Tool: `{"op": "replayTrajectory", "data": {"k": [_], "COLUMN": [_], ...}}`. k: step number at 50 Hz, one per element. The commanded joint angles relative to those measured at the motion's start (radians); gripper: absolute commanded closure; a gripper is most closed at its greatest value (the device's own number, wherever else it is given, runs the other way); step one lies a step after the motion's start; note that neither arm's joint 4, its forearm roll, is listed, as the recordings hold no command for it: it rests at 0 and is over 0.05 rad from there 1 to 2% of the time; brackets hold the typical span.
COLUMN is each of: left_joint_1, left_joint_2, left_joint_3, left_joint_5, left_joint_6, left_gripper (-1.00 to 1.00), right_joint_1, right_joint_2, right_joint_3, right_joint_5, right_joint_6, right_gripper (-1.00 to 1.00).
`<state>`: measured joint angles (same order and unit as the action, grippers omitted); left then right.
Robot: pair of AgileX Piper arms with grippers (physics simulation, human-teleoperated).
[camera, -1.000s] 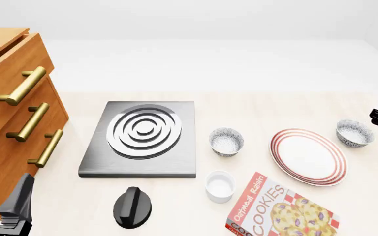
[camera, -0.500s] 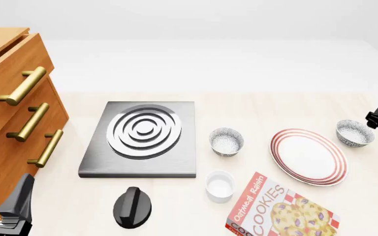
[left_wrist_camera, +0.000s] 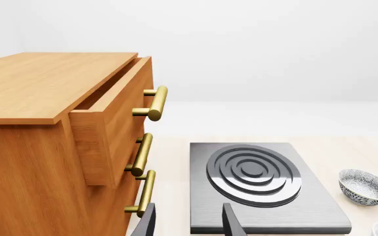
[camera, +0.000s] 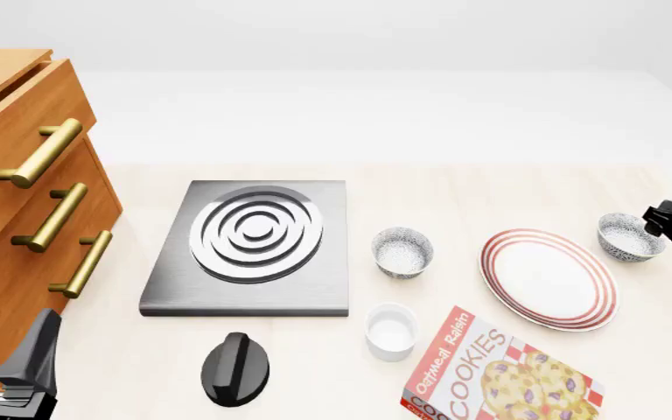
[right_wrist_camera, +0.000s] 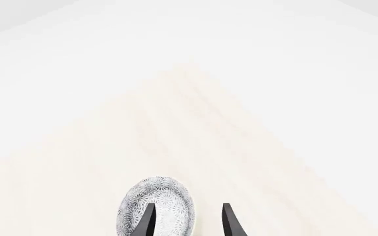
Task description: Pick the akita bowl next to the plate and place it on the plate.
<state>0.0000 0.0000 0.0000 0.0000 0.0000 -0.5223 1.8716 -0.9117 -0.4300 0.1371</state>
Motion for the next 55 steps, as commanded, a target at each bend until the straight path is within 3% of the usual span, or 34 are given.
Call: {"op": "replayTrajectory", "data": {"k": [1, 55], "left_joint_1": [0.0, 0.0], "left_joint_2": [0.0, 0.0], "left_joint_3": [0.0, 0.0], "left_joint_5": [0.0, 0.0], "left_joint_6": [0.0, 0.0], "left_gripper": [-1.0, -1.0], "right_joint_1": [0.004, 0.008], "right_joint_2": [0.025, 0.127], "right_joint_3": [-0.006, -0.053], "right_joint_5": [0.002, 0.012], "right_joint_6": [0.019, 0.074], "right_gripper": [-1.0, -1.0]}}
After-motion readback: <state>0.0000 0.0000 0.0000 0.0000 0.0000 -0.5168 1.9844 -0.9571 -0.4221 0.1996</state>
